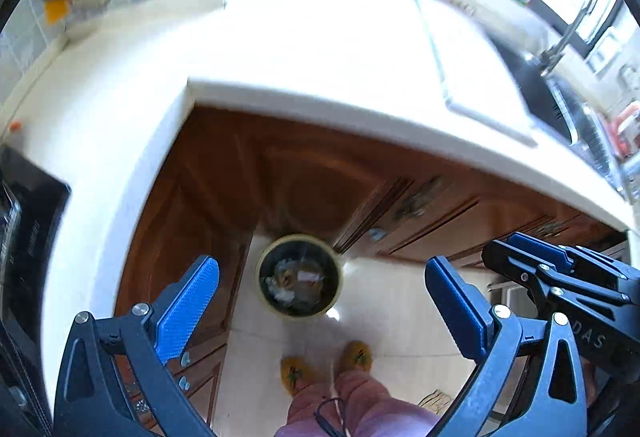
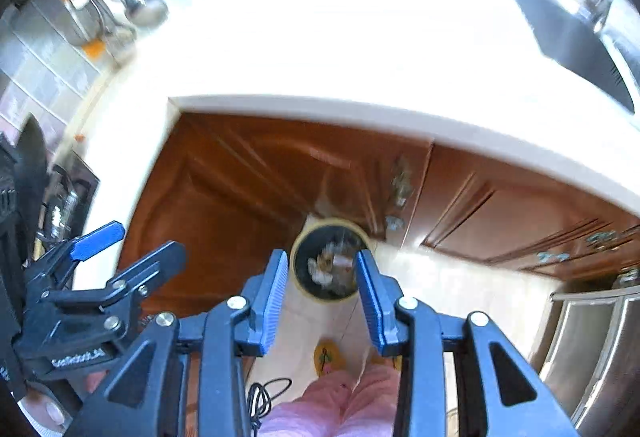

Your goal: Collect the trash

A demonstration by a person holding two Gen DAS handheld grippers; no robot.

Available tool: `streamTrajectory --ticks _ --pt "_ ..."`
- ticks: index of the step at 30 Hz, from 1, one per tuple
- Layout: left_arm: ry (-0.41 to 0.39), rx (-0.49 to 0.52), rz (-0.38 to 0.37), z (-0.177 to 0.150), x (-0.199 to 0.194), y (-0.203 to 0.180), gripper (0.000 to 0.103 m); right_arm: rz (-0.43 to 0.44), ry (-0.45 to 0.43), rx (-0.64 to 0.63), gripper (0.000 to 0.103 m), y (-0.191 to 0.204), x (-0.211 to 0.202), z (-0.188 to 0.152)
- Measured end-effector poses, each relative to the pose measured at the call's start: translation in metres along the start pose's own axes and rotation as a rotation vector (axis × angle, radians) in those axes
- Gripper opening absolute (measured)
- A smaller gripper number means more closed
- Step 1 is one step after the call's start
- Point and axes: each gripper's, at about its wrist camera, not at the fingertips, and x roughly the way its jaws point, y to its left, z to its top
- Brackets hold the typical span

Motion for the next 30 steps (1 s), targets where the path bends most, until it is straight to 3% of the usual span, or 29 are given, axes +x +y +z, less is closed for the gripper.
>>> streamTrajectory --ticks 8,12,15,20,25,30 --pt "-0.192 0.021 0.041 0.034 -0.088 -0.029 0.102 -0.025 -0.21 -0.003 0.041 0.007 -0.097 0.029" --pt "-0.273 0.031 0.087 0.05 -0.12 -0.039 0.102 0.009 -0.269 0.008 0.044 0.012 -0.128 0.043" --pt "-0.325 0.019 0.109 0.06 -0.142 -0.043 0.102 -0.024 -0.311 -0.005 0.044 0.021 -0.142 0.049" --pt "-0.381 -0.014 0.15 0.066 -0.169 -0.045 0.102 -0.043 -0.37 -0.011 0.056 0.03 -0.168 0.047" --pt "-0.387 -0.041 0.181 0.065 -0.171 -0.044 0.102 -0.088 -0.397 -0.032 0.057 0.035 -0.17 0.049" --pt "-0.349 -0.042 0.157 0.062 -0.16 -0.044 0.102 -0.13 -0.396 -0.022 0.057 0.032 -0.168 0.051"
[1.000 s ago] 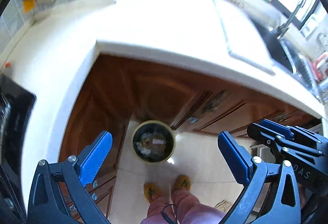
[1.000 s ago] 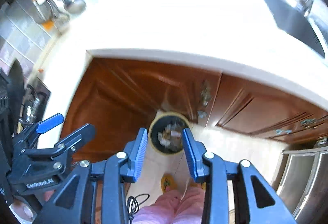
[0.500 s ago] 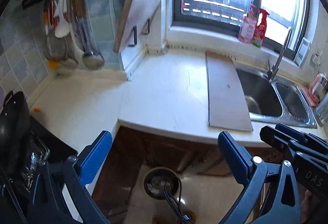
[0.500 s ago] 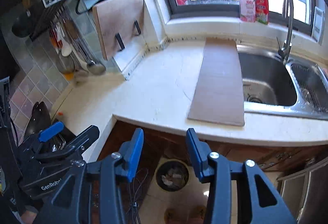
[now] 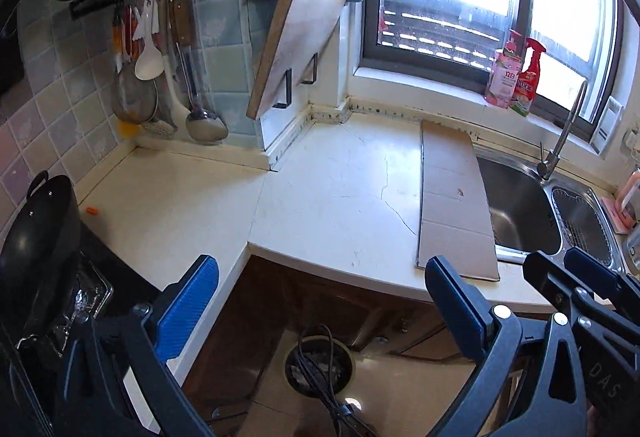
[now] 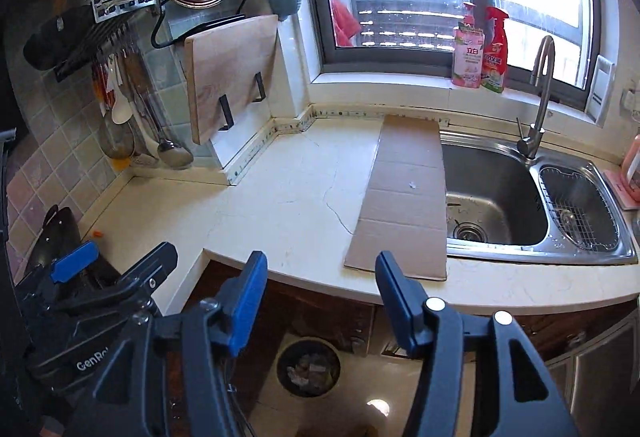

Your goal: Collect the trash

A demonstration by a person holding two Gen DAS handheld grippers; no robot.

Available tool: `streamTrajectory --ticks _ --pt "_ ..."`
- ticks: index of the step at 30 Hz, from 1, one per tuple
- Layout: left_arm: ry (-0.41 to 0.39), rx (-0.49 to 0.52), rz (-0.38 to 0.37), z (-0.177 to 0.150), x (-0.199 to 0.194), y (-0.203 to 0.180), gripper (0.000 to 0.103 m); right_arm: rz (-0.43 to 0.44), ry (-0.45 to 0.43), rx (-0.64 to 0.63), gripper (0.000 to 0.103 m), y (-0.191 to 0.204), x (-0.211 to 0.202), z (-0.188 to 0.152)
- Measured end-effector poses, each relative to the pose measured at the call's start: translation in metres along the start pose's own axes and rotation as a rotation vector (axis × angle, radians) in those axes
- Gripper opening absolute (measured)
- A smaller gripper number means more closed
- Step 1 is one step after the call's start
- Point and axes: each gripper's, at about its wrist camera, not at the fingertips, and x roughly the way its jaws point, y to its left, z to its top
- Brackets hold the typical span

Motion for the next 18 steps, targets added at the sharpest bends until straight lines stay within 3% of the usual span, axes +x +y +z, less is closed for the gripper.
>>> streamTrajectory --ticks 18 --pt "-0.004 0.03 -0.015 0.004 0.012 -0.02 0.102 -0.054 -0.01 0.028 0.057 -0.014 0.001 0.002"
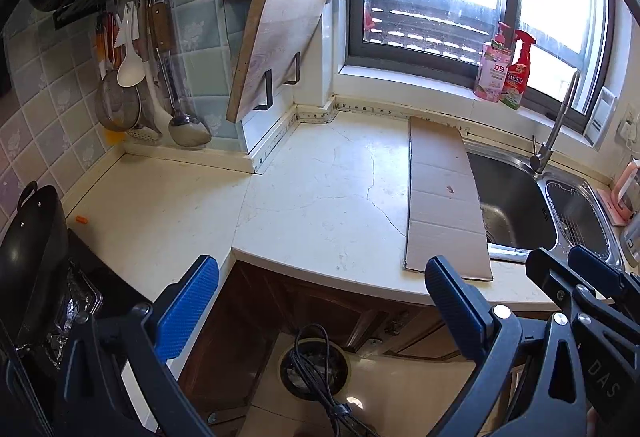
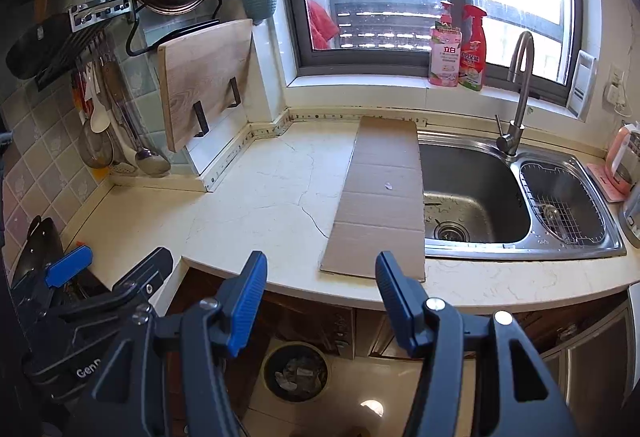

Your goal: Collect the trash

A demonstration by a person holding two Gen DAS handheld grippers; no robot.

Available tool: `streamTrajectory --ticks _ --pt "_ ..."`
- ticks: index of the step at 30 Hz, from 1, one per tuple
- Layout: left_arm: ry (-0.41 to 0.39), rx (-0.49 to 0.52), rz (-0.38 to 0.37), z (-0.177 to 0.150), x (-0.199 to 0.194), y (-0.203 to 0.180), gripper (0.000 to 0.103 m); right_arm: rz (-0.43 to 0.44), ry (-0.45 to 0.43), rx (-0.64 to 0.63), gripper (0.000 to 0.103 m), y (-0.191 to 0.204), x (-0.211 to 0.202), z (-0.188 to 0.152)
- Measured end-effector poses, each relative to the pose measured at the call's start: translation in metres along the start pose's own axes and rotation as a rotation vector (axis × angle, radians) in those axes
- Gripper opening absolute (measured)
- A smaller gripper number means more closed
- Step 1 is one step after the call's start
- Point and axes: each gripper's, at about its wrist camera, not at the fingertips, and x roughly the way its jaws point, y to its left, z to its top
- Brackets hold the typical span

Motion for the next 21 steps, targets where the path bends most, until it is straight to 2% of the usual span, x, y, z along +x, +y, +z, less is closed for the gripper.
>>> streamTrajectory --ticks 21 --pt "0.003 0.004 -0.002 0.0002 0.0007 -0.0023 0.102 0.0 0.004 0.008 0.057 -0.004 -0.0022 -0.0015"
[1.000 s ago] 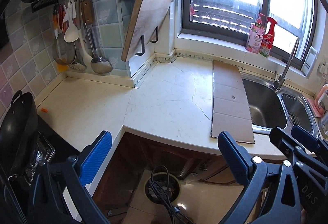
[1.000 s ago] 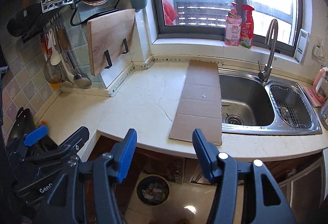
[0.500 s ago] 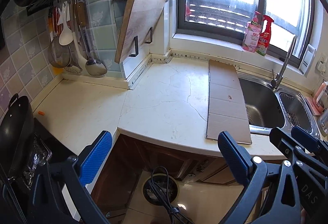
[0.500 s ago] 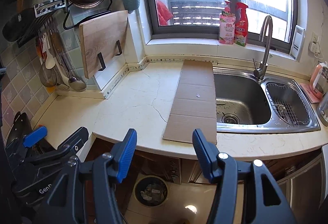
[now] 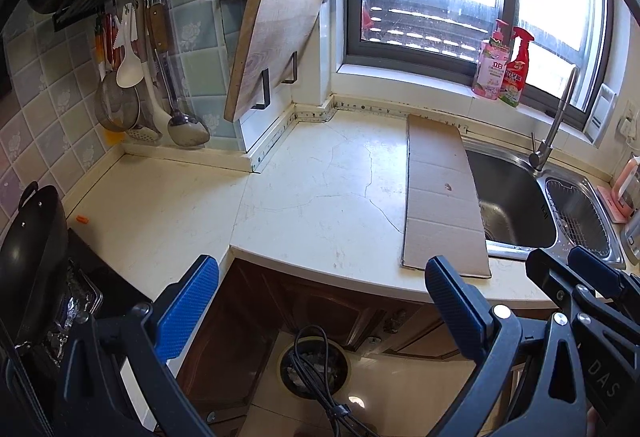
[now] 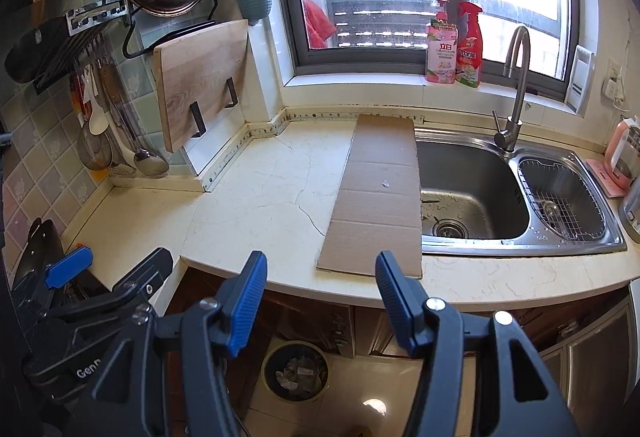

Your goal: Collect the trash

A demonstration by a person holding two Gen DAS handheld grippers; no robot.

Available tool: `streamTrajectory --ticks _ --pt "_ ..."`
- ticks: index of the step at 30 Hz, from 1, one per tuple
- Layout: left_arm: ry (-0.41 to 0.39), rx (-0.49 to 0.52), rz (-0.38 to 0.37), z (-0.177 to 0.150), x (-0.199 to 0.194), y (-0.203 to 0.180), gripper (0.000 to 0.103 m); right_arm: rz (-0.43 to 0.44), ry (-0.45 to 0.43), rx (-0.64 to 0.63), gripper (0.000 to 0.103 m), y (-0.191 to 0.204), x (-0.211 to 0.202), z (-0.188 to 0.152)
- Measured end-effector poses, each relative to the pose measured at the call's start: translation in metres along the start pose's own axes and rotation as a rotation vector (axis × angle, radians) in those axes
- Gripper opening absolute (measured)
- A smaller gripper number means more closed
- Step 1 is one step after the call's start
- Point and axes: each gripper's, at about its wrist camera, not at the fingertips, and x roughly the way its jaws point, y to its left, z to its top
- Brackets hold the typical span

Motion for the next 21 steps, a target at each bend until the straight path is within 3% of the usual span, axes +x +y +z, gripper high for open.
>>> streamTrajectory --ticks 21 --pt "0.015 0.016 -0.032 -0.01 -0.002 -0.003 0.102 -0.032 0.0 0.022 0.057 -0.001 -0.011 -0.01"
